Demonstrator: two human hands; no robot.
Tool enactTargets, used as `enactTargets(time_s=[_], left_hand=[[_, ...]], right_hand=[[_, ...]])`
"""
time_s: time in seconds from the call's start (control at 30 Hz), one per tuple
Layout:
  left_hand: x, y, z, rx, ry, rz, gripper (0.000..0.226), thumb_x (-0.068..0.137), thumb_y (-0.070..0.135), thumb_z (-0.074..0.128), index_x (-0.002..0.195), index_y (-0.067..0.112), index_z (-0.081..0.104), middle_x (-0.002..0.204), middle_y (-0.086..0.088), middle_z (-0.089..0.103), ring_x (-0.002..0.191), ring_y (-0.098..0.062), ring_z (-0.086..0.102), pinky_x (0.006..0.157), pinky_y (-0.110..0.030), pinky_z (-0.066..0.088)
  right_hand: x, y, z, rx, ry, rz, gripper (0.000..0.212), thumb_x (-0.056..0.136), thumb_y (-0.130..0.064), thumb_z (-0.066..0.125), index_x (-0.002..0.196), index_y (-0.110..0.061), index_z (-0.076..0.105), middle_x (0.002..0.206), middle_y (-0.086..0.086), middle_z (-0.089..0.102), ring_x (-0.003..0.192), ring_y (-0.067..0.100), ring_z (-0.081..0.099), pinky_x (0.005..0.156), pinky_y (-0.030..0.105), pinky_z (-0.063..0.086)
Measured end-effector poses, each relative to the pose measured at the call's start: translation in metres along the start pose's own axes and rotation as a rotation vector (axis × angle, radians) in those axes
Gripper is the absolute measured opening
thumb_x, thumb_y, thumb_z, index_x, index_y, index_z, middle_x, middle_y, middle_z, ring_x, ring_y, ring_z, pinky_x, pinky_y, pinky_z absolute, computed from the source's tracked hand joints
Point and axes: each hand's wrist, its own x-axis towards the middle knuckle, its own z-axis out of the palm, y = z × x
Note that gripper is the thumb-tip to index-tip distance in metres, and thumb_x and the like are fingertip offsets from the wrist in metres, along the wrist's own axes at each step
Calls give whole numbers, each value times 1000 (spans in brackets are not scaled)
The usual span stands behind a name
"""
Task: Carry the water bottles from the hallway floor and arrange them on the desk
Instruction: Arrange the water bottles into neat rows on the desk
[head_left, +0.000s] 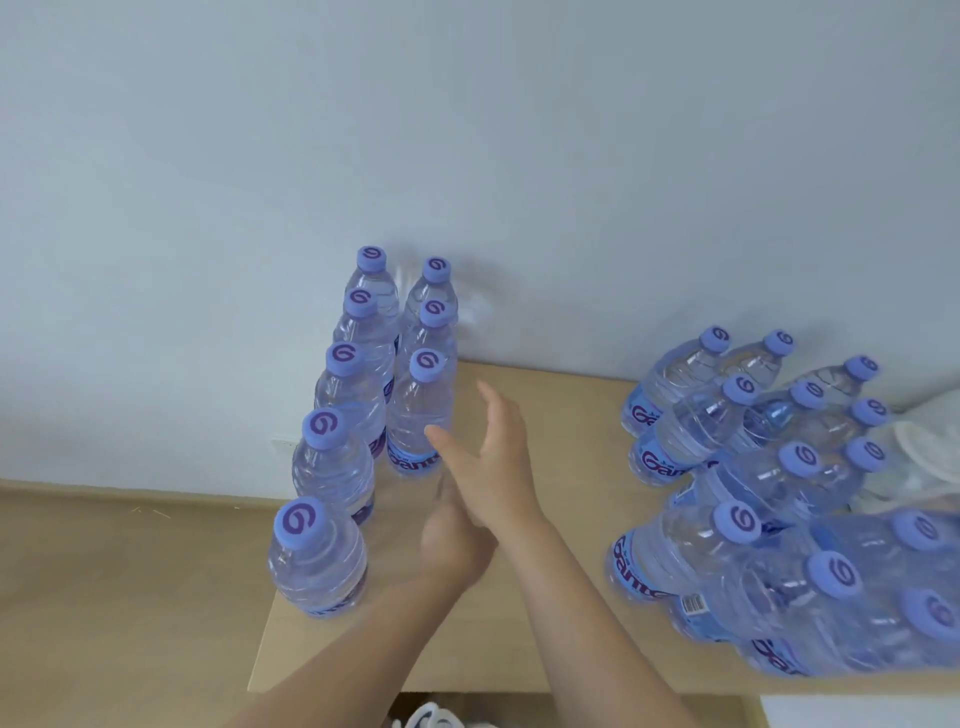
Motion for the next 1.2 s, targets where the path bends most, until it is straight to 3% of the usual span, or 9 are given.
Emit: enactTargets(time_s=[0.1, 0.23, 0.33, 0.53, 0.63, 0.77, 0.87, 1.0, 1.2], left_hand=[[-13, 7, 20, -18, -124, 106, 49, 93, 1, 45, 141, 1, 32, 128, -13, 52, 110, -20, 52, 86, -22, 43], [-25, 5, 53, 139, -270, 223, 77, 84, 16, 62, 149, 11, 21, 152, -3, 31, 138, -17, 32, 110, -25, 29], [-31, 5, 72, 200, -309, 206, 81, 84, 20, 60, 151, 15, 13, 156, 3, 21, 141, -12, 24, 105, -16, 22], [-30, 8, 81, 171, -336, 191, 84, 81, 18, 64, 150, 15, 16, 154, 1, 27, 139, -12, 29, 100, -17, 29], [-25, 5, 76, 147, -388, 189, 87, 78, 19, 69, 149, 19, 18, 152, 4, 30, 137, -12, 32, 96, -17, 31], [-24, -1, 58, 45, -425, 196, 102, 68, 22, 80, 149, 25, 18, 147, 12, 32, 135, -9, 33, 96, -19, 32], [-29, 2, 44, -192, -495, 209, 98, 54, 16, 88, 136, 23, 35, 127, 14, 53, 115, -7, 54, 88, -25, 47], [-33, 0, 27, -321, -346, 209, 75, 42, 18, 87, 109, 13, 53, 94, -5, 68, 80, -15, 66, 73, -36, 58], [-46, -25, 7, -412, 79, 138, 65, 50, 11, 90, 97, 26, 48, 83, 4, 65, 65, 2, 62, 55, -12, 48]], right_hand=[[-18, 3, -34, -84, 150, -5, 50, 85, -27, 65, 130, -13, 48, 121, -3, 47, 119, 14, 41, 91, 11, 26], [-42, 5, -96, -339, 516, -47, 31, 80, -11, 69, 109, -2, 62, 111, 13, 59, 108, 32, 51, 88, 24, 35], [-60, 20, -134, -551, 656, 59, 36, 76, -10, 73, 107, 2, 62, 115, 21, 58, 111, 40, 49, 91, 44, 41], [-79, 58, -151, -239, 509, 370, 60, 86, -33, 66, 135, -10, 39, 128, 7, 54, 118, 25, 48, 89, 28, 35], [-80, 66, -151, -166, 564, 315, 46, 85, -34, 66, 120, -11, 47, 102, -1, 57, 95, 20, 54, 72, 19, 30], [-74, 63, -158, -89, 591, 263, 23, 84, -37, 66, 94, -23, 51, 78, -14, 56, 75, 5, 54, 68, 27, 39], [-59, 42, -156, -15, 577, 228, 22, 79, -41, 67, 78, -30, 48, 69, -21, 57, 73, -6, 53, 63, 23, 40], [-38, 7, -143, 54, 476, 170, 25, 73, -43, 71, 74, -30, 49, 69, -20, 58, 69, -8, 53, 60, 13, 38], [-18, -27, -106, -105, 75, 159, 56, 66, -58, 72, 98, -25, 40, 86, -20, 50, 85, 12, 52, 70, 29, 39]])
